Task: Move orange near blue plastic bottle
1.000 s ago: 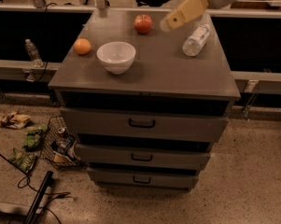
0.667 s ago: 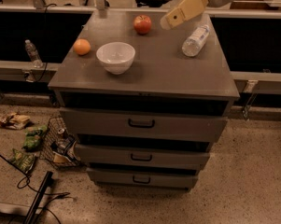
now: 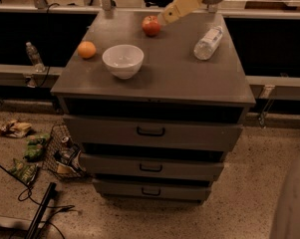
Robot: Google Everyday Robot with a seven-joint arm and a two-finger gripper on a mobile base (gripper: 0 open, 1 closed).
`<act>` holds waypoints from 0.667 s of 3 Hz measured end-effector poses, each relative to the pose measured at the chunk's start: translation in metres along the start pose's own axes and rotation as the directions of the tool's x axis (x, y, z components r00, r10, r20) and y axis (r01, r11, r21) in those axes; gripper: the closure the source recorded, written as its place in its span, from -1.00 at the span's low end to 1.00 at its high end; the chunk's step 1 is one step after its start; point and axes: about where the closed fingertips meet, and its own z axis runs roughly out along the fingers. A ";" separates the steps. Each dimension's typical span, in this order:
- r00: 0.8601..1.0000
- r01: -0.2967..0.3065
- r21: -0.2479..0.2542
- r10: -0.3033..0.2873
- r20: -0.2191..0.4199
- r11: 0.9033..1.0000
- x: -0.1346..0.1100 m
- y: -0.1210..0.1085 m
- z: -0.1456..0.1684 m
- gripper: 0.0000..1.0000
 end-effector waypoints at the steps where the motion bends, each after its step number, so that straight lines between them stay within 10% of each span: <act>1: 0.997 -0.026 0.072 0.032 -0.076 0.997 0.000 -0.039 0.050 -1.00; 2: 0.993 -0.066 0.047 0.070 -0.092 0.997 0.003 -0.055 0.133 -1.00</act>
Offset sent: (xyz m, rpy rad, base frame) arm 0.1752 0.0815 -0.0977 -0.0205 0.1363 -0.0760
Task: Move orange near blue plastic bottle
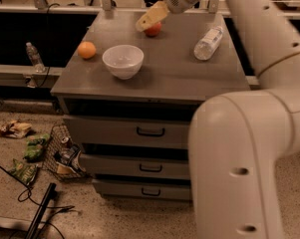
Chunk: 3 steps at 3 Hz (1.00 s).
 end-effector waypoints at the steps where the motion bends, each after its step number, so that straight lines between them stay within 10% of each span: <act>1: 1.000 -0.007 -0.036 0.007 0.013 0.999 -0.007 0.004 0.049 -1.00; 3: 0.998 0.056 -0.054 -0.055 0.037 0.997 -0.049 0.037 0.124 -1.00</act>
Offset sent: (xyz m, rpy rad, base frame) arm 0.1013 0.1050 -0.0296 0.0351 -0.0429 -0.0035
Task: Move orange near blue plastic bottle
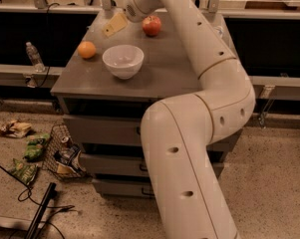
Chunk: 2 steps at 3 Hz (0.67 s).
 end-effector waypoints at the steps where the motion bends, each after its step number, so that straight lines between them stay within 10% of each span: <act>1: 1.000 0.022 -0.053 -0.021 0.019 0.998 -0.014 0.022 0.017 -1.00; 2: 0.999 0.041 -0.127 -0.037 0.033 0.991 -0.019 0.046 0.031 -1.00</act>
Offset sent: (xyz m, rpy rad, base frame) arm -0.0018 0.0766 0.0062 0.0735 0.0512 0.2156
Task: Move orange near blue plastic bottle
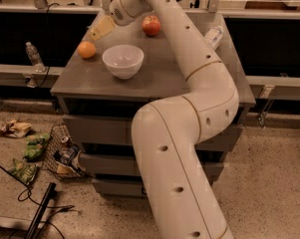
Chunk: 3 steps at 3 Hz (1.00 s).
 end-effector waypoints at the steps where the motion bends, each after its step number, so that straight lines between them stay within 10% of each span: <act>1: 1.000 -0.003 -0.017 0.003 -0.002 1.000 0.000 0.005 0.005 -1.00; 3: 0.998 -0.044 -0.106 0.040 -0.046 0.993 0.014 0.031 0.039 -1.00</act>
Offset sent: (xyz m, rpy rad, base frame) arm -0.0052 0.0062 -0.0084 -0.0001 0.0534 -0.0150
